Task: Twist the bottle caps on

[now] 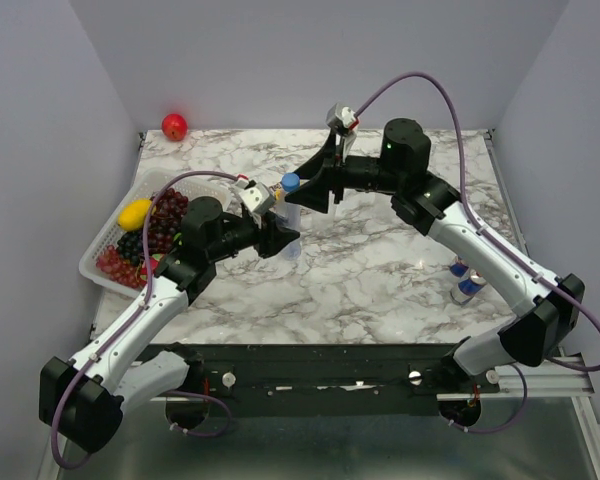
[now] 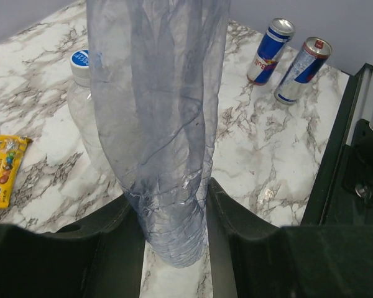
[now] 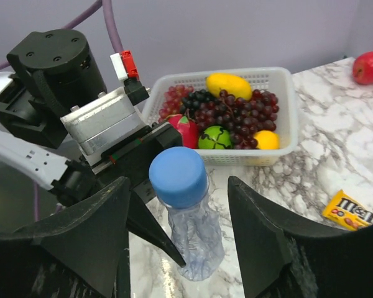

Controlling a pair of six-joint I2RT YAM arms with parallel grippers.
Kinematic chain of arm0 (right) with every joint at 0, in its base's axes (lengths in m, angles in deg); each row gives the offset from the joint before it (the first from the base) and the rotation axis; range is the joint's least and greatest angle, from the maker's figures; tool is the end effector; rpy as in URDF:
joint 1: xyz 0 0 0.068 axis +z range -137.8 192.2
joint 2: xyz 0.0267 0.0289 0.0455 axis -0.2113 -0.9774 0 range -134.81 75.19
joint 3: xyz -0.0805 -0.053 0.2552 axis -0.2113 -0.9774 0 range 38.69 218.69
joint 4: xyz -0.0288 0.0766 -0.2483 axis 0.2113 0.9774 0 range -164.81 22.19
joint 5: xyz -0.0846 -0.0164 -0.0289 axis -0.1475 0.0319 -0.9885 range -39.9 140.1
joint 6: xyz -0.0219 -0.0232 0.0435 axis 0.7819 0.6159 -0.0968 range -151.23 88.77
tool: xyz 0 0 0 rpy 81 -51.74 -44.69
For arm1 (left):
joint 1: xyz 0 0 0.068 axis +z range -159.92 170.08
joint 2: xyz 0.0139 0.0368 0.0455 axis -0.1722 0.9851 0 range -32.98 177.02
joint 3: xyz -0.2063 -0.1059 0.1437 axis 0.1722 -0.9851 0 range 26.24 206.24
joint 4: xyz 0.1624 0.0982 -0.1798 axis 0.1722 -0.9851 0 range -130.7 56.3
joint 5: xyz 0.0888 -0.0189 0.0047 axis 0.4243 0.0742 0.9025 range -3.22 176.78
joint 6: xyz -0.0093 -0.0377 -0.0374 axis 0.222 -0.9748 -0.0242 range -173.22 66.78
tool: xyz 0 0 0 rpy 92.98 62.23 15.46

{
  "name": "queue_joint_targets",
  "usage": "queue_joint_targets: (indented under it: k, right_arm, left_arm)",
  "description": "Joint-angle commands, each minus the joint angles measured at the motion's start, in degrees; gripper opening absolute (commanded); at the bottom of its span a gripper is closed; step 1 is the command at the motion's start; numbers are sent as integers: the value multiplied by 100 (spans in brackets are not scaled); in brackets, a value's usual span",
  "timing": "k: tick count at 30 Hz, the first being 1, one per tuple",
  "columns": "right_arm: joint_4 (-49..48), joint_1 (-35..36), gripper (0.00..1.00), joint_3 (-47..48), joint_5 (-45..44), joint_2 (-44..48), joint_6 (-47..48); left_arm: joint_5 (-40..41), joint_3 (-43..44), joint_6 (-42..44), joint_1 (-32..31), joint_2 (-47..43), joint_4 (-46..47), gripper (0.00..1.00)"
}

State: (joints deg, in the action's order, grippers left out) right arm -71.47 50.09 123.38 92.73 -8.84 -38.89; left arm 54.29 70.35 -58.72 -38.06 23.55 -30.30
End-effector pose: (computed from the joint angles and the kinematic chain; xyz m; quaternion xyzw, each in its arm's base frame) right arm 0.2510 0.2259 0.4342 -0.4181 0.5851 0.4915 0.4913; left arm 0.1931 -0.1251 0.3233 0.3214 0.6802 -0.3841 0.5352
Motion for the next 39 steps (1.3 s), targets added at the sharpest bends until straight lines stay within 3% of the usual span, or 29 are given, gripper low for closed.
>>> queue_joint_targets:
  k: [1,8,9,11,13,14,15,16,17,23,26,30,33,39]
  right_arm:
    - [-219,105,68,171,404,-201,-131]
    - [-490,105,61,127,438,-281,-279]
    - [-552,105,58,153,465,-298,-289]
    - [-571,105,39,241,448,-360,-262]
    - [-553,105,27,285,465,-386,-114]
    - [-510,105,25,285,457,-404,-26]
    - [-474,96,24,251,465,-404,62]
    - [-474,96,22,207,500,-404,289]
    - [-474,96,21,145,518,-404,405]
    - [-807,96,20,-478,860,-509,1143]
    - [-1123,78,20,-830,931,-571,1442]
    - [-2411,-27,20,-1445,1063,-676,1215]
    - [-3352,-88,20,-1823,1133,-843,907]
    - [-4655,-124,22,-2070,1282,-1352,310]
  left_arm:
    - [-372,9,198,-25,-2,20,0]
    - [-539,18,348,-25,59,-6,0]
    - [-556,18,348,-33,68,-6,0]
    - [-557,18,339,-34,95,-41,2]
    - [-478,18,365,-34,95,-120,28]
    - [-338,9,383,-34,60,-190,55]
    - [-24,-8,391,-34,33,-330,67]
    - [171,-9,600,-25,-2,-531,94]
    - [286,9,863,-25,-98,-751,99]
    - [638,-263,2857,387,-1089,-2877,99]
    - [866,-281,3317,581,-1591,-3879,99]
    - [1297,-237,3186,774,-1830,-4732,99]
    - [1796,-351,3073,854,-2014,-4656,99]
    - [2062,-387,3107,942,-1901,-4892,99]
